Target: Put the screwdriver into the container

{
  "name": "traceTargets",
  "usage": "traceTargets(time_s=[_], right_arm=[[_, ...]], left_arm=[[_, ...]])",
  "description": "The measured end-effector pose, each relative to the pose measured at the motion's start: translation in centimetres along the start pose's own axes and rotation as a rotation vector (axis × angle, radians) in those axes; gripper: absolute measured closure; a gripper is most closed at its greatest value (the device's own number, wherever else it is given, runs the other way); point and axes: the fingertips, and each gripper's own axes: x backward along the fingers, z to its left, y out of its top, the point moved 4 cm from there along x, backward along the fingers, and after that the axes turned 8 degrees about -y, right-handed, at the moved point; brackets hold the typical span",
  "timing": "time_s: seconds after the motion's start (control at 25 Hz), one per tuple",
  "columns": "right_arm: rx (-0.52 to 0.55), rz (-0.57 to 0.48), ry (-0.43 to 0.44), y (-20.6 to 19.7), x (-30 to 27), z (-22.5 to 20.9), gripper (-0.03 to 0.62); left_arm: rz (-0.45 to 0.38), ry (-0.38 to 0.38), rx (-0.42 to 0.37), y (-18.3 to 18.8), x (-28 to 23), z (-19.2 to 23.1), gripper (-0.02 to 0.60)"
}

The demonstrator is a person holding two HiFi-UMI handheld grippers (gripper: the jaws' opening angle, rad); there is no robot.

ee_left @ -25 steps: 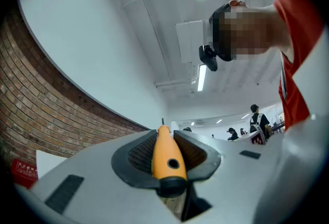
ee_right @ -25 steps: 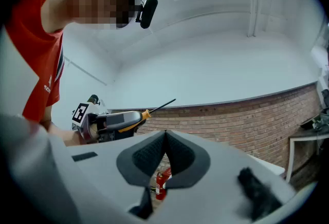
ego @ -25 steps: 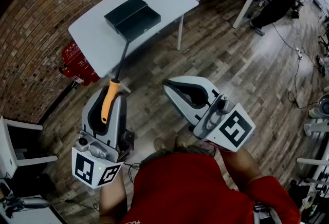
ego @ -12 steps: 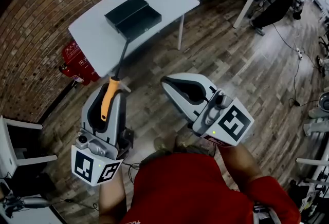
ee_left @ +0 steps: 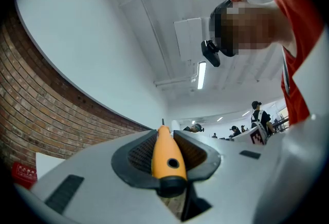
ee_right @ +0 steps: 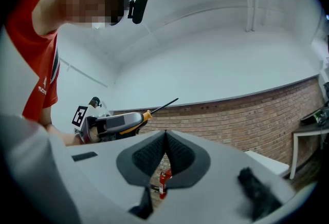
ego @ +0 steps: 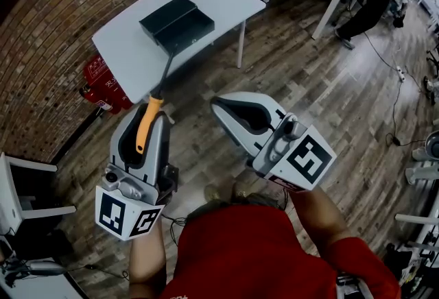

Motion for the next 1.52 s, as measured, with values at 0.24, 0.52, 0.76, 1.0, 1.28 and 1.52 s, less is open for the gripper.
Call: traceTargets(time_s=[0.24, 0.52, 0.76, 1.0, 1.28, 1.52], right_arm=[[0.000, -0.010, 0.011, 0.3, 0.6, -1.2, 0.563], [0.001, -0.003, 0.036, 0.3, 1.8, -3.1, 0.563], [0.010, 0.008, 0.062, 0.3, 2.7, -4.4, 0.563], [0.021, 0.018, 0.073, 0.1, 3.0, -5.3, 0.563], [0.020, 0.010, 0.061, 0.8, 2.9, -6.4, 0.563], [0.032, 0.021, 0.051, 0.4, 2.2, -7.2, 0.563]], left_arm=[[0.001, 0.012, -0.014, -0.4, -1.1, -0.5, 0.474], [0.005, 0.029, -0.019, -1.2, -3.0, -1.6, 0.474], [0.014, 0.047, -0.012, -2.2, -4.2, -2.4, 0.474], [0.030, 0.063, -0.010, -2.9, -4.8, -2.4, 0.474], [0.038, 0.060, -0.014, -3.4, -5.9, -2.4, 0.474], [0.043, 0.060, -0.013, -4.4, -6.4, -1.1, 0.474]])
